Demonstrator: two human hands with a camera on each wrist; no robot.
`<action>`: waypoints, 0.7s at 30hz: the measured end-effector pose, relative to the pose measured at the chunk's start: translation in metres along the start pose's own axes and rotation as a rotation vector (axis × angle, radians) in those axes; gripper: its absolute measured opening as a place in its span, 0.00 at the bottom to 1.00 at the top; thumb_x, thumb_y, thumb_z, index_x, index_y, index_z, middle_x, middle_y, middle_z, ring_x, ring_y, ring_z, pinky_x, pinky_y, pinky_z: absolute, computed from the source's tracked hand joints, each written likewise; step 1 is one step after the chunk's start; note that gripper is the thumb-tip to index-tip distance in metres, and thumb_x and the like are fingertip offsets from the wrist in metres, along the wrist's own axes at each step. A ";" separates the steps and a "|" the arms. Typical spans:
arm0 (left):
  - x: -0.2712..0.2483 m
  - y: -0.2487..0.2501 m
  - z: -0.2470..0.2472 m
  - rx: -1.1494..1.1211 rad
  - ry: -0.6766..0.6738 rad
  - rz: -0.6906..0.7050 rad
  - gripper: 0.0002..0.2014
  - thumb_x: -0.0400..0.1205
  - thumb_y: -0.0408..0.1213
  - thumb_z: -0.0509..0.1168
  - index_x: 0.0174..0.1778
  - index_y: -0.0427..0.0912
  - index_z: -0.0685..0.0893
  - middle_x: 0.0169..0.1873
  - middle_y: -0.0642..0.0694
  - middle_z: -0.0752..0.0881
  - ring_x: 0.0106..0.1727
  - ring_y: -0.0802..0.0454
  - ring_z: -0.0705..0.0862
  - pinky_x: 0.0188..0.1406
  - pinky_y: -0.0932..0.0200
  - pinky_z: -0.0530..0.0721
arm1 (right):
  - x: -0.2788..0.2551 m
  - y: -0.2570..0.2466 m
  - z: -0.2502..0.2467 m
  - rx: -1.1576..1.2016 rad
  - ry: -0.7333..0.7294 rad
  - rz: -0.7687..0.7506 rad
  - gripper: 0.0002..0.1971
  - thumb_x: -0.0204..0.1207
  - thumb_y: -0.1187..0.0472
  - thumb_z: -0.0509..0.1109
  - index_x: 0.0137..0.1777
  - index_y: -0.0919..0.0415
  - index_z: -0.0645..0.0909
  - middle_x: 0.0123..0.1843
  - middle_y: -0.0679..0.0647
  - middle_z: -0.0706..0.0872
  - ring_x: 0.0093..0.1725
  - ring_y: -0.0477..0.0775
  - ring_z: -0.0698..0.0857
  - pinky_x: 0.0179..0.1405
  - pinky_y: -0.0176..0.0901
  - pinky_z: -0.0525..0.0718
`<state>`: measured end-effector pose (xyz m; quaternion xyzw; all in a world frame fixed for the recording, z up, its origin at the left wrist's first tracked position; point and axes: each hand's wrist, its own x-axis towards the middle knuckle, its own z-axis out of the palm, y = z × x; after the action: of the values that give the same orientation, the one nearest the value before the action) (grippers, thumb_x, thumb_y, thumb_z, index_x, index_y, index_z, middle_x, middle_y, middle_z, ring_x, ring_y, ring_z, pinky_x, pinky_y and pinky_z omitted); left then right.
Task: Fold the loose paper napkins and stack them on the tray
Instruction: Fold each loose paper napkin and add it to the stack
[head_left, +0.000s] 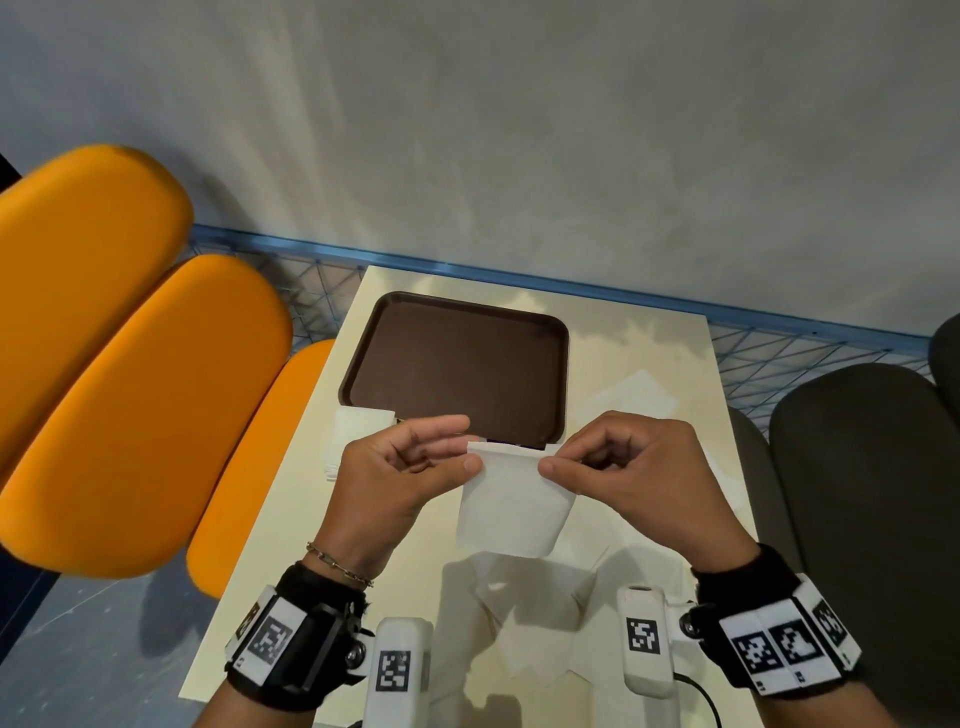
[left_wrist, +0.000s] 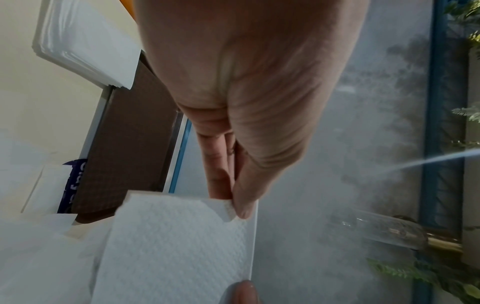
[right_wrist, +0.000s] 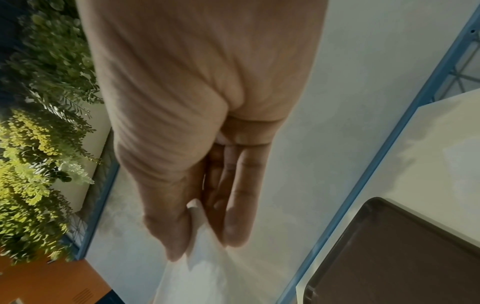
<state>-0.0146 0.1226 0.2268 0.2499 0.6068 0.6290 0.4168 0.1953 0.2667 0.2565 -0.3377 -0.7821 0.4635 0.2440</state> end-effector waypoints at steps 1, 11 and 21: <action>0.000 0.000 0.001 -0.006 0.004 -0.003 0.20 0.74 0.23 0.80 0.61 0.42 0.92 0.49 0.43 0.96 0.53 0.50 0.95 0.50 0.62 0.91 | 0.000 0.001 0.000 0.002 0.003 0.006 0.06 0.70 0.55 0.89 0.38 0.51 0.94 0.38 0.48 0.95 0.36 0.54 0.91 0.40 0.55 0.91; 0.001 0.002 0.006 -0.018 -0.001 -0.016 0.19 0.75 0.26 0.79 0.61 0.44 0.91 0.47 0.43 0.96 0.51 0.52 0.94 0.50 0.62 0.91 | 0.001 0.003 0.000 0.015 -0.001 0.012 0.06 0.69 0.55 0.90 0.38 0.51 0.94 0.38 0.48 0.95 0.37 0.56 0.92 0.42 0.60 0.91; 0.004 -0.004 0.012 -0.013 0.010 -0.014 0.17 0.76 0.25 0.79 0.59 0.44 0.92 0.45 0.40 0.96 0.49 0.50 0.94 0.48 0.60 0.92 | 0.002 0.006 -0.003 0.016 -0.011 0.037 0.07 0.69 0.55 0.90 0.39 0.52 0.94 0.39 0.47 0.95 0.38 0.54 0.93 0.44 0.60 0.92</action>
<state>-0.0059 0.1323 0.2243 0.2399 0.6065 0.6311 0.4198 0.1981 0.2717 0.2523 -0.3476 -0.7732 0.4762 0.2336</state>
